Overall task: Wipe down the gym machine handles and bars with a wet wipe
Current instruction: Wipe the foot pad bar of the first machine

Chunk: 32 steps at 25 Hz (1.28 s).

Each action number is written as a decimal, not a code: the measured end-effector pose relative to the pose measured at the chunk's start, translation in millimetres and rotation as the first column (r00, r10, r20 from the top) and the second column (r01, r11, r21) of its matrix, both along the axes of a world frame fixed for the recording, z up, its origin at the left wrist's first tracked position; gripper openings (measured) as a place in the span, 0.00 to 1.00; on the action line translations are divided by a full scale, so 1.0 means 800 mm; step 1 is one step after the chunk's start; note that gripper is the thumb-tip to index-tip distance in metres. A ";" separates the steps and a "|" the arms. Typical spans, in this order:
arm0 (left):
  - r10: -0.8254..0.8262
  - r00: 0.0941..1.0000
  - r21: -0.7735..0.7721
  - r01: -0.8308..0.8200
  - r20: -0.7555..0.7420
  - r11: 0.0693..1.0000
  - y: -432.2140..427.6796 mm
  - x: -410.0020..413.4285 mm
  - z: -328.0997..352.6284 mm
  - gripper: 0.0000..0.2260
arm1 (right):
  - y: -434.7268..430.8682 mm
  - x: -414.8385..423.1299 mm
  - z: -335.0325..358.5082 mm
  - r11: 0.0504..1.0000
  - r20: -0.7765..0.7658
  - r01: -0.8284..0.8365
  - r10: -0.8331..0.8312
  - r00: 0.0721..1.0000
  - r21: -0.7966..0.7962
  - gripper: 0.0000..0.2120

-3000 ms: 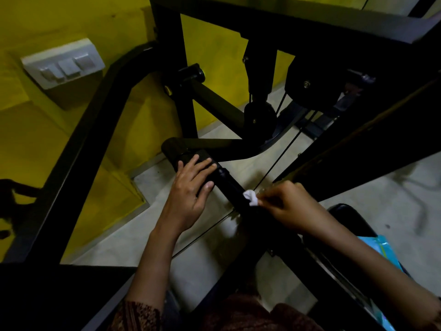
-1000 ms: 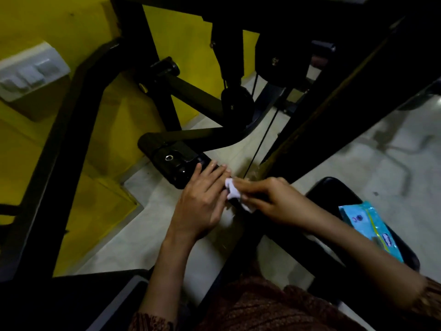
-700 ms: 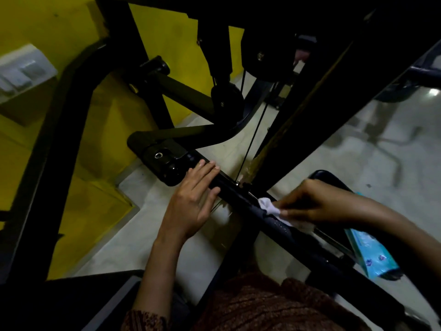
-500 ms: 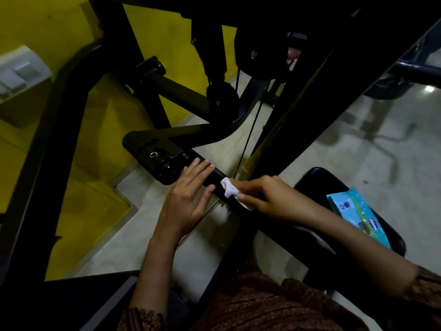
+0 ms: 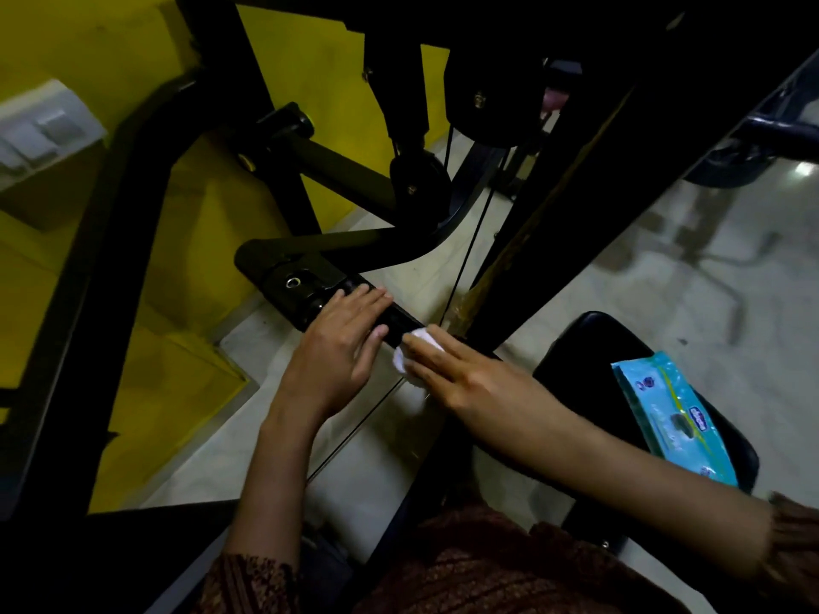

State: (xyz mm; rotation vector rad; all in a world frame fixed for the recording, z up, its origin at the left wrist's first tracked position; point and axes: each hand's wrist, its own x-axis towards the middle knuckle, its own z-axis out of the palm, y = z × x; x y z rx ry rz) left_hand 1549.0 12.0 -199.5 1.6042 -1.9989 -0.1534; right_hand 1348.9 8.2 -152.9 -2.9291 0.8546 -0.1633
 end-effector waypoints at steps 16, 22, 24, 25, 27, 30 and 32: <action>0.024 0.996 -0.005 -0.025 -0.080 1.000 -0.001 -0.005 -0.003 0.18 | 0.005 -0.063 0.015 0.952 -0.058 -0.280 0.289 0.956 0.124 0.18; 0.024 0.995 -0.017 -0.026 -0.101 1.000 -0.001 -0.008 -0.003 0.18 | -0.036 -0.009 0.040 0.949 0.265 0.060 -0.147 0.953 0.310 0.13; 0.026 0.995 -0.020 -0.028 -0.094 0.999 -0.001 -0.008 -0.003 0.18 | -0.030 0.004 0.021 0.916 0.217 0.084 -0.181 0.959 0.392 0.15; 0.027 0.995 -0.023 -0.029 -0.093 0.999 -0.001 -0.008 -0.003 0.18 | -0.025 0.000 0.017 0.907 0.173 0.097 -0.182 0.968 0.409 0.15; 0.028 0.994 -0.018 -0.030 -0.105 0.999 -0.001 -0.008 -0.003 0.18 | -0.019 -0.030 0.021 0.904 0.085 0.113 -0.161 0.983 0.412 0.12; 0.029 0.993 -0.018 -0.032 -0.116 0.999 0.000 -0.008 -0.004 0.18 | -0.019 -0.056 0.050 0.846 -0.024 0.171 -0.184 0.983 0.505 0.16; 0.030 0.993 -0.019 -0.033 -0.116 0.999 0.001 -0.009 -0.004 0.18 | -0.031 -0.042 0.050 0.856 0.119 0.163 -0.251 0.961 0.490 0.13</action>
